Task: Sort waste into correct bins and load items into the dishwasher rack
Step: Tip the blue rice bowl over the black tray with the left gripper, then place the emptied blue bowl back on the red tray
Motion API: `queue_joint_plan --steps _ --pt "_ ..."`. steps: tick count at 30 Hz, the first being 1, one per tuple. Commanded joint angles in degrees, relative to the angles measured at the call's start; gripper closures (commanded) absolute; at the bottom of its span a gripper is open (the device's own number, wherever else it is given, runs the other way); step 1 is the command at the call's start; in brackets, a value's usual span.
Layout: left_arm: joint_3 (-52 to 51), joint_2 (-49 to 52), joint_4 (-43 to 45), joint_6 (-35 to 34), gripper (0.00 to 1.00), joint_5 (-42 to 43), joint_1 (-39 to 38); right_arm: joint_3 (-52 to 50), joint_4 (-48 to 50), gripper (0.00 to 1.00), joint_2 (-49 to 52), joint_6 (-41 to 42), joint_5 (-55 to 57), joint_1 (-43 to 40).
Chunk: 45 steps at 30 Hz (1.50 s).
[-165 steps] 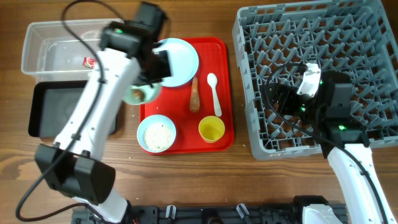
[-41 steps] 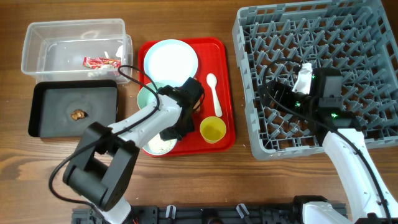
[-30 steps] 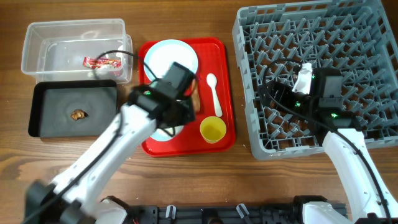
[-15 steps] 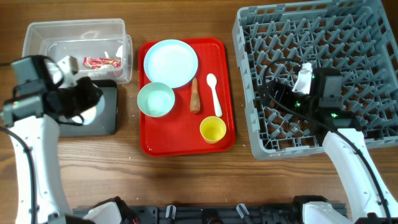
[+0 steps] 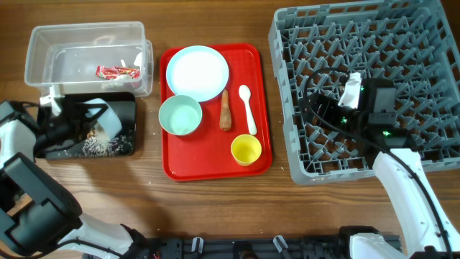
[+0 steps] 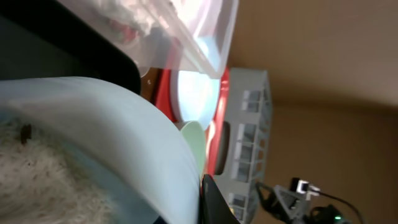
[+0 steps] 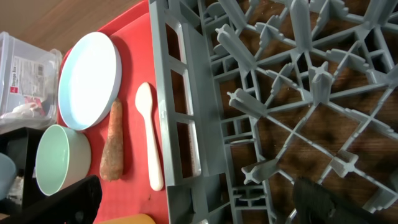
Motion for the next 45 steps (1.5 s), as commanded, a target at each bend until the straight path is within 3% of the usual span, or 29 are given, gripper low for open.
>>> queue_joint_plan --steps 1,8,11,24,33,39,45 --pt "-0.2 -0.1 0.0 -1.4 0.96 10.3 2.2 0.9 0.2 0.00 0.9 0.2 0.8 0.3" --pt "-0.2 -0.1 0.2 -4.3 0.96 20.1 6.8 0.9 0.3 0.00 0.9 0.3 0.8 0.3" --pt "-0.2 -0.1 0.3 -9.4 0.96 23.5 9.0 0.9 0.6 0.00 0.9 0.3 0.8 0.3" --pt "-0.2 -0.1 0.2 -16.5 0.96 23.9 11.9 0.9 1.0 0.00 0.9 0.4 0.8 0.3" --pt "-0.2 -2.8 -1.0 -11.3 0.96 23.3 7.5 0.9 1.0 0.00 0.9 0.4 0.8 0.3" --pt "-0.2 -9.9 0.1 -11.3 0.96 13.9 -1.1 0.9 1.2 0.00 0.9 0.4 0.8 0.3" --pt "-0.2 -22.4 -0.5 -11.5 0.96 -11.3 -23.0 0.9 1.3 0.00 0.9 0.4 0.9 0.3"
